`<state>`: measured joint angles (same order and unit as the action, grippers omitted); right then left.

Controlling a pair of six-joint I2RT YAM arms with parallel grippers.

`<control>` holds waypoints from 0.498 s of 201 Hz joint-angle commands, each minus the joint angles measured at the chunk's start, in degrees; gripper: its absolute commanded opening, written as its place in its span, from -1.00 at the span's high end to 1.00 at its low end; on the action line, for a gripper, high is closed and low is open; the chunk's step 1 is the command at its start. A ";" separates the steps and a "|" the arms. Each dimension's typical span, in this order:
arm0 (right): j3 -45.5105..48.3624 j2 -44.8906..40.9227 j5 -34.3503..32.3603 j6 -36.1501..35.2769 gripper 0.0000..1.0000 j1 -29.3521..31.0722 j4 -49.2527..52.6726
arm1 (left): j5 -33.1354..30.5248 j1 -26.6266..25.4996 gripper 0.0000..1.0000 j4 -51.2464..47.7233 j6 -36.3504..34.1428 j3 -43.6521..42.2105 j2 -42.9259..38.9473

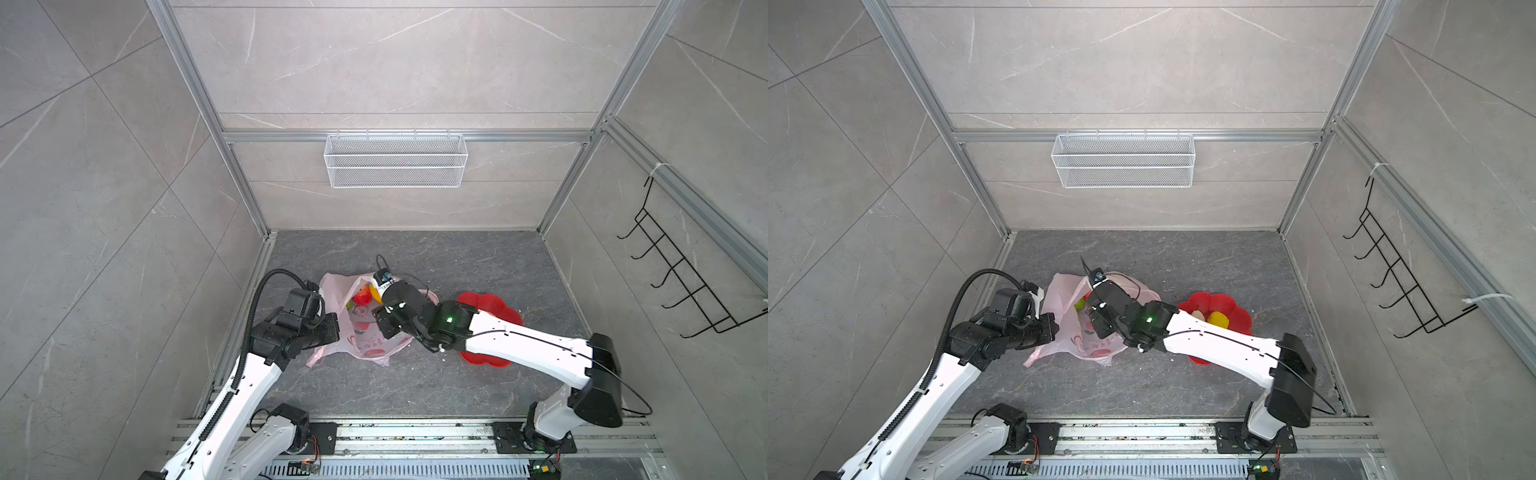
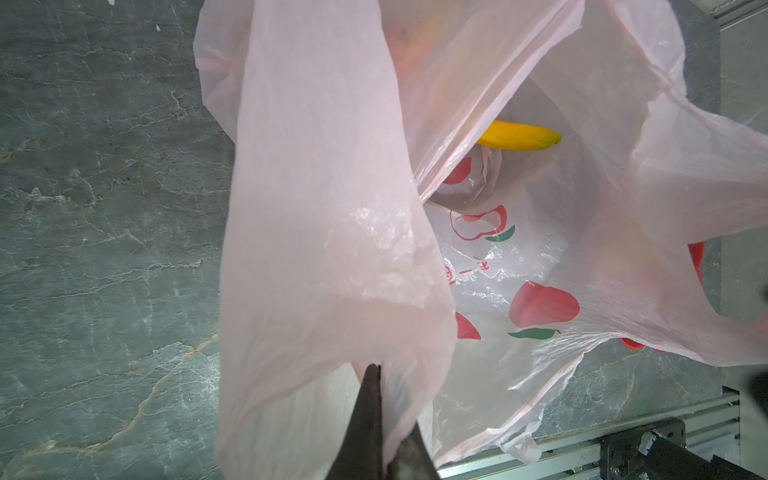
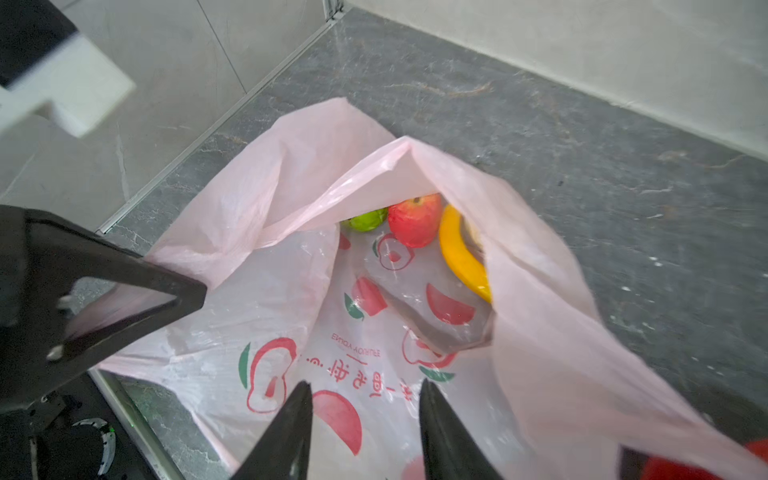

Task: Take the fake fruits out of the plastic bag
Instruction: 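Move the right gripper back into the bag over the fruits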

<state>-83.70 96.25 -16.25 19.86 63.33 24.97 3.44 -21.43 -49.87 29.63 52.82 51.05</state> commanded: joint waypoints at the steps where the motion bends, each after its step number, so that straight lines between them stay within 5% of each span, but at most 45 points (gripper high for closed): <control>1: -3.48 6.12 2.09 0.19 0.14 0.13 -3.18 | -0.98 0.16 0.93 1.41 0.76 0.70 -1.13; 100: -11.27 23.78 2.93 3.52 0.27 -2.88 -2.40 | -3.24 0.12 0.93 3.98 -0.16 5.44 -0.78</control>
<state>-93.71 118.26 -13.98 21.65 60.97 22.85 2.04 -21.43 -47.70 29.82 55.66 50.33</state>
